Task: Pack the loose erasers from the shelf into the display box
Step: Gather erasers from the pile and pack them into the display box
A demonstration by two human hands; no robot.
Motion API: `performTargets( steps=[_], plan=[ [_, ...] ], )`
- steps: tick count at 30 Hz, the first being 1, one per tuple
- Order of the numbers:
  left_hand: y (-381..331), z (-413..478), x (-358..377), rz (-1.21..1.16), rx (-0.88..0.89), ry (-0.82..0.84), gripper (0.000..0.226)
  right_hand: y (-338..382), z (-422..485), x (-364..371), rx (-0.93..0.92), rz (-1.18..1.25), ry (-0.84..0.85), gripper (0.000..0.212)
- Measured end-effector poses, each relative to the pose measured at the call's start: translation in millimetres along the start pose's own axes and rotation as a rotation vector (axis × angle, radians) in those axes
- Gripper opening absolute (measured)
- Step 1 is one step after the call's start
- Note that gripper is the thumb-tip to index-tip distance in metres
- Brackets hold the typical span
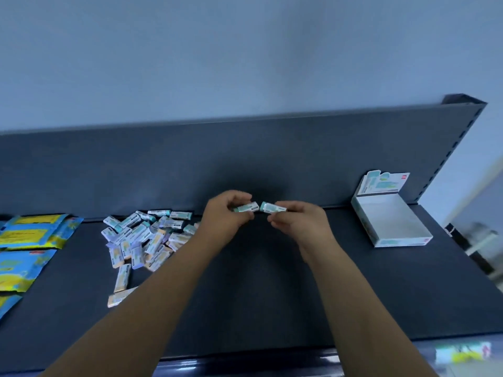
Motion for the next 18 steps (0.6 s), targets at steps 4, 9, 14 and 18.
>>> performTargets(
  steps=[4,9,14,18],
  plan=[
    [-8,5,42,0.041,0.012,0.063,0.045,14,3,-40,-0.065,-0.095,-0.068,0.028],
    [-15,9,103,0.115,0.05,0.148,0.04,29,11,-96,-0.126,-0.228,-0.177,0.03],
    [-41,13,189,0.164,0.152,0.199,0.036,62,28,-171,-0.206,-0.421,-0.198,0.026],
    [-54,19,251,0.123,0.144,0.186,0.03,85,42,-237,-0.244,-0.507,-0.216,0.023]
  ],
)
Point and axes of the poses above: each hand's wrist, its own z-axis towards the middle knuckle, its own x-axis out of the palm, y = z × x, the point moved 7 cm from there along z, towards the middle knuckle, and after that the axes turned 4 degrees about -z, right-handed, at the moved point
